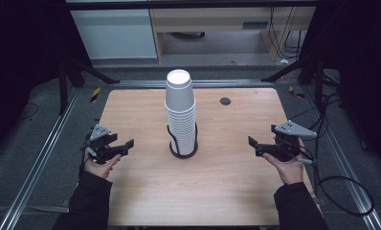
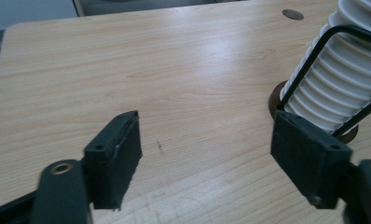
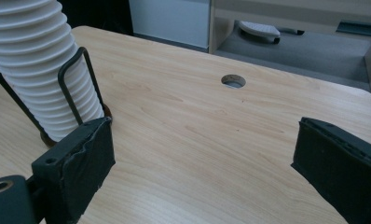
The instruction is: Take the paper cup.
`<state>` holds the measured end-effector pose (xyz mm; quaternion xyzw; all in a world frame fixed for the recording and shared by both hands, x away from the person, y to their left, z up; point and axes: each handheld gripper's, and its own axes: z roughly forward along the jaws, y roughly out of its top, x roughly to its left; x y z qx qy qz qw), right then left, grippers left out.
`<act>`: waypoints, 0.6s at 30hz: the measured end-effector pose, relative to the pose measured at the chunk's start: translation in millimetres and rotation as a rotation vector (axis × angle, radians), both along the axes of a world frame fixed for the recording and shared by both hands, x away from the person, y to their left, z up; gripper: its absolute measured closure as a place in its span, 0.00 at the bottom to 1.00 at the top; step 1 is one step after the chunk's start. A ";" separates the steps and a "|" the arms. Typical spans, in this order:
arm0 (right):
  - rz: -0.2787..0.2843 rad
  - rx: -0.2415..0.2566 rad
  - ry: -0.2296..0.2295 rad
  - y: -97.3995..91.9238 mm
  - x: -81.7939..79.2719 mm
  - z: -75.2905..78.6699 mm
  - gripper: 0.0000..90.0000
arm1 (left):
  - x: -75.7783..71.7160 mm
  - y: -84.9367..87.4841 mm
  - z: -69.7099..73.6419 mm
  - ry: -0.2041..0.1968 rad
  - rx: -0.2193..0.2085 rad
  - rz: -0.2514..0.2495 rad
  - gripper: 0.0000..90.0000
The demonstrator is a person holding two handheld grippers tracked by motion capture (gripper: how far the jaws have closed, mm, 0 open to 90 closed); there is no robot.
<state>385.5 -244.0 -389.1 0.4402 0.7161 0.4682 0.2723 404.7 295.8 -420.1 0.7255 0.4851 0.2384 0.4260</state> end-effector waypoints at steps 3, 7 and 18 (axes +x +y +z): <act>0.006 0.021 0.003 -0.2 0.2 1.0 0.05 | -1.8 1.8 0.7 -0.003 -0.003 -0.009 0.32; 0.017 0.051 0.006 -1.8 1.0 3.4 0.04 | -4.5 5.3 -1.8 -0.003 0.009 -0.020 0.39; 0.063 0.029 -0.044 7.6 1.8 26.7 0.01 | -2.2 4.4 -5.5 0.049 0.048 0.014 0.30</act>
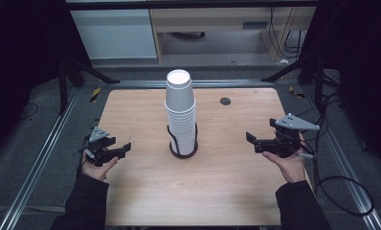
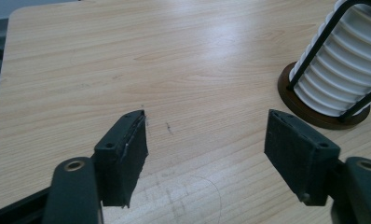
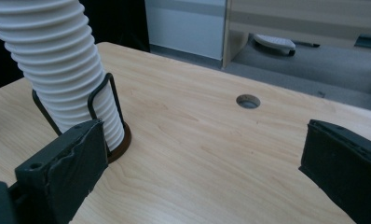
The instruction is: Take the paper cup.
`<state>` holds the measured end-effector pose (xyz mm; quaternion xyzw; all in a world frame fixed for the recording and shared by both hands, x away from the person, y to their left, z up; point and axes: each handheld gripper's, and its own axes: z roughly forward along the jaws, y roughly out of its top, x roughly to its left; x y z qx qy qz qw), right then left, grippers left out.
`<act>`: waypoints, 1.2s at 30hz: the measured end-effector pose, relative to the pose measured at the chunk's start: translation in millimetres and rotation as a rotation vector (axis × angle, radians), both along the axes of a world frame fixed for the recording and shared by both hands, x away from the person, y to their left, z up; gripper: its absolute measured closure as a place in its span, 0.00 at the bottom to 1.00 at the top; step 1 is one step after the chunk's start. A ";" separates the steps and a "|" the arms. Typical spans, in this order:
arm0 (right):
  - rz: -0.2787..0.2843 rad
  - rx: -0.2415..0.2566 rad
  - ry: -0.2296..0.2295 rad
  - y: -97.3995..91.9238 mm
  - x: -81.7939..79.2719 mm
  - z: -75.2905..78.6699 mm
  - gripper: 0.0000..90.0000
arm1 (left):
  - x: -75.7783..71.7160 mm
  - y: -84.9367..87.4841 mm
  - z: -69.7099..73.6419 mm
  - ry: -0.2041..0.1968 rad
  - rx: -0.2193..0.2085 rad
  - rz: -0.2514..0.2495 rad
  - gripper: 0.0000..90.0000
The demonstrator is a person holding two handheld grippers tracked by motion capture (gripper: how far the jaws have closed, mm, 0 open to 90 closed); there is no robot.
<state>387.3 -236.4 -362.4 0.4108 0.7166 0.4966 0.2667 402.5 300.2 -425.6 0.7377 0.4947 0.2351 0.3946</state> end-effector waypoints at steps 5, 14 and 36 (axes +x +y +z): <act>0.013 0.004 -0.027 9.1 3.7 12.2 0.05 | -1.7 1.2 3.1 -0.016 -0.011 0.014 0.28; 0.088 0.065 -0.096 31.9 11.1 43.2 0.06 | 0.7 2.9 1.2 0.005 -0.023 0.007 0.23; 0.240 0.103 -0.170 106.3 24.6 92.1 0.05 | 4.9 -4.7 -4.5 0.056 -0.002 -0.040 0.22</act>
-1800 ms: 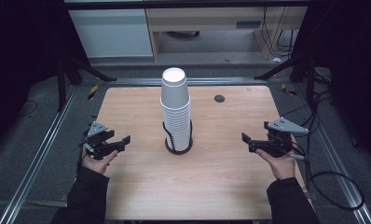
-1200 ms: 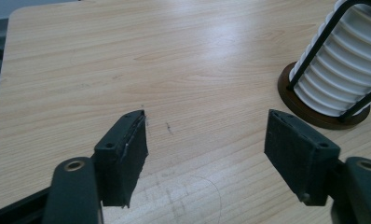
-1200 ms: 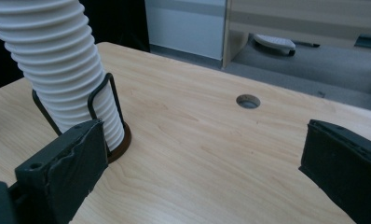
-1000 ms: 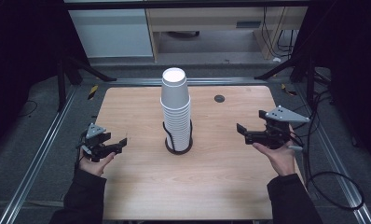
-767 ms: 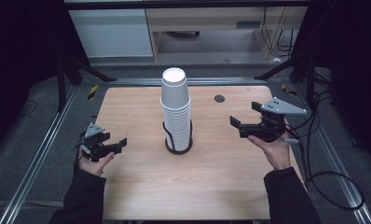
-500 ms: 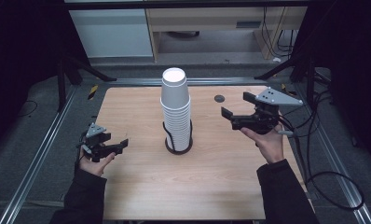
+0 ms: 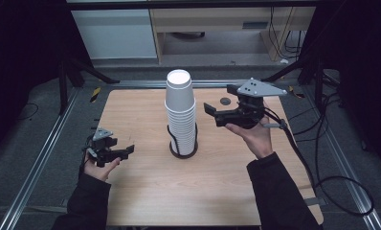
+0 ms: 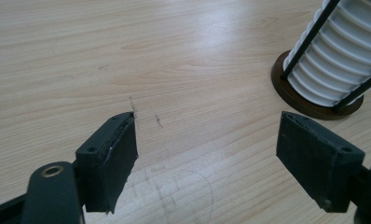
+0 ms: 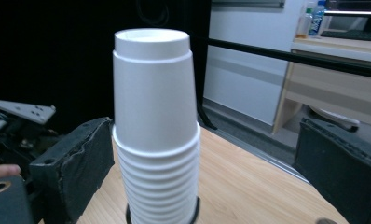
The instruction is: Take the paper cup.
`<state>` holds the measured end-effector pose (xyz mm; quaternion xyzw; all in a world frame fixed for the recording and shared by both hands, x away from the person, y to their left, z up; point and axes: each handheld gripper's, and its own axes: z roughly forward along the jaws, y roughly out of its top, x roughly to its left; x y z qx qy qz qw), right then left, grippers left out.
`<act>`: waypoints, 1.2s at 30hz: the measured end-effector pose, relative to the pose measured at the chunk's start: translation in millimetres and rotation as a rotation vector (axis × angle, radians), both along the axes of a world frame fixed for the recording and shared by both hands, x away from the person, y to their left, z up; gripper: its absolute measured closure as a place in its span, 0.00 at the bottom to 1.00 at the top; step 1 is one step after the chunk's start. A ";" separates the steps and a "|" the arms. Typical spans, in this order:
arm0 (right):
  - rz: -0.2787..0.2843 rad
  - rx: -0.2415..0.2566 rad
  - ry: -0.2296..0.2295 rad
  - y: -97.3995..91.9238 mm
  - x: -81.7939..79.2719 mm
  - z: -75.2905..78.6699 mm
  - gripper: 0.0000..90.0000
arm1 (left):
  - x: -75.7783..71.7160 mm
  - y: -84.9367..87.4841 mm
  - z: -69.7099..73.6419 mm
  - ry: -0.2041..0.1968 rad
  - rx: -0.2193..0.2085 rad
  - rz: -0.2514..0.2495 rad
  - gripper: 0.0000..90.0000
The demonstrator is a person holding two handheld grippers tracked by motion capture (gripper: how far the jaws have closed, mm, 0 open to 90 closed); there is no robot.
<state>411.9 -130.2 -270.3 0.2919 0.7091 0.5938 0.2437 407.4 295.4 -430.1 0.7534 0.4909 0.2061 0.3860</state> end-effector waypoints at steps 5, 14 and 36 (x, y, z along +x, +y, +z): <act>0.016 -0.001 -0.003 14.7 5.7 4.2 0.05 | 0.7 -1.0 -0.5 0.009 0.004 -0.012 0.22; 0.031 0.005 0.000 34.3 13.6 5.7 0.05 | 1.1 -1.4 -0.8 0.010 -0.003 -0.013 0.22; 0.077 0.022 0.047 71.1 41.2 -21.1 0.04 | 2.1 -2.3 -2.5 0.020 -0.004 -0.019 0.22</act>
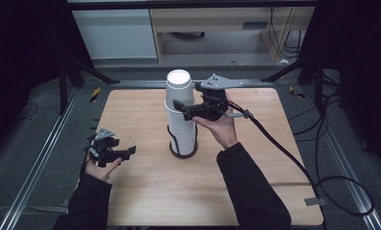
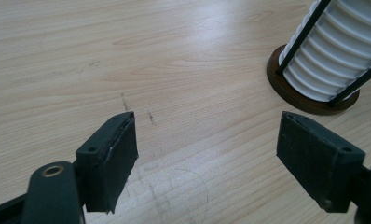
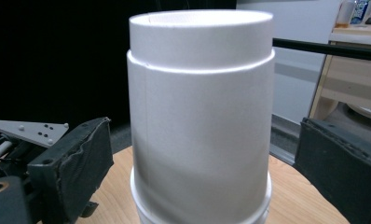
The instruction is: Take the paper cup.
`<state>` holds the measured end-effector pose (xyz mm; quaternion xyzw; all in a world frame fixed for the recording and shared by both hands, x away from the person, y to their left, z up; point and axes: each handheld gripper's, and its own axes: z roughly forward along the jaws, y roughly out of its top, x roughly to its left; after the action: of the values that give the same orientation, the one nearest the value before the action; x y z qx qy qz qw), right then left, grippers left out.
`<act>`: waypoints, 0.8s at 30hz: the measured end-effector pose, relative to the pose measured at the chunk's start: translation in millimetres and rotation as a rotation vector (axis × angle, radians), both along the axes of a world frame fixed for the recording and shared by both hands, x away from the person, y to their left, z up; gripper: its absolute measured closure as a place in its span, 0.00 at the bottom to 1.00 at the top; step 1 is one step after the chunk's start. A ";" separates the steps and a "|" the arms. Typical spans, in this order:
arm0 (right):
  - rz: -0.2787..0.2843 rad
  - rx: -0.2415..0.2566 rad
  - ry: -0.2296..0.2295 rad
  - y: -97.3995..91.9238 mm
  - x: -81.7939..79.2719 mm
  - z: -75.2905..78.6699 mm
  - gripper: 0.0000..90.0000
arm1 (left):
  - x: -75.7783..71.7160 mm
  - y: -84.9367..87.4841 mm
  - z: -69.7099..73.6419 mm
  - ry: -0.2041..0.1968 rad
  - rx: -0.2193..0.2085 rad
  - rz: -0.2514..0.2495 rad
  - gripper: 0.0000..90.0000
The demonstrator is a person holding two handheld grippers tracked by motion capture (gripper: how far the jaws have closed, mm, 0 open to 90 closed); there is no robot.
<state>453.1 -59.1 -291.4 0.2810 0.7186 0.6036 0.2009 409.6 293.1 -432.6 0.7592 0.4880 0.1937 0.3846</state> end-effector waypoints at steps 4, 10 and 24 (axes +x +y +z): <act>0.006 -0.001 0.004 3.0 3.2 -3.5 0.04 | 0.3 0.1 -0.3 0.002 0.002 0.000 0.22; 0.015 -0.006 0.014 8.9 10.3 -10.9 0.04 | 0.7 -0.6 -1.1 0.004 0.002 -0.002 0.22; 0.016 -0.028 0.003 25.6 18.8 -19.9 0.07 | 1.5 -1.6 -2.9 0.014 0.008 -0.007 0.21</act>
<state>471.9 -33.5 -311.4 0.2731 0.7296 0.5946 0.1988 411.1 291.5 -435.5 0.7638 0.4874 0.1890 0.3787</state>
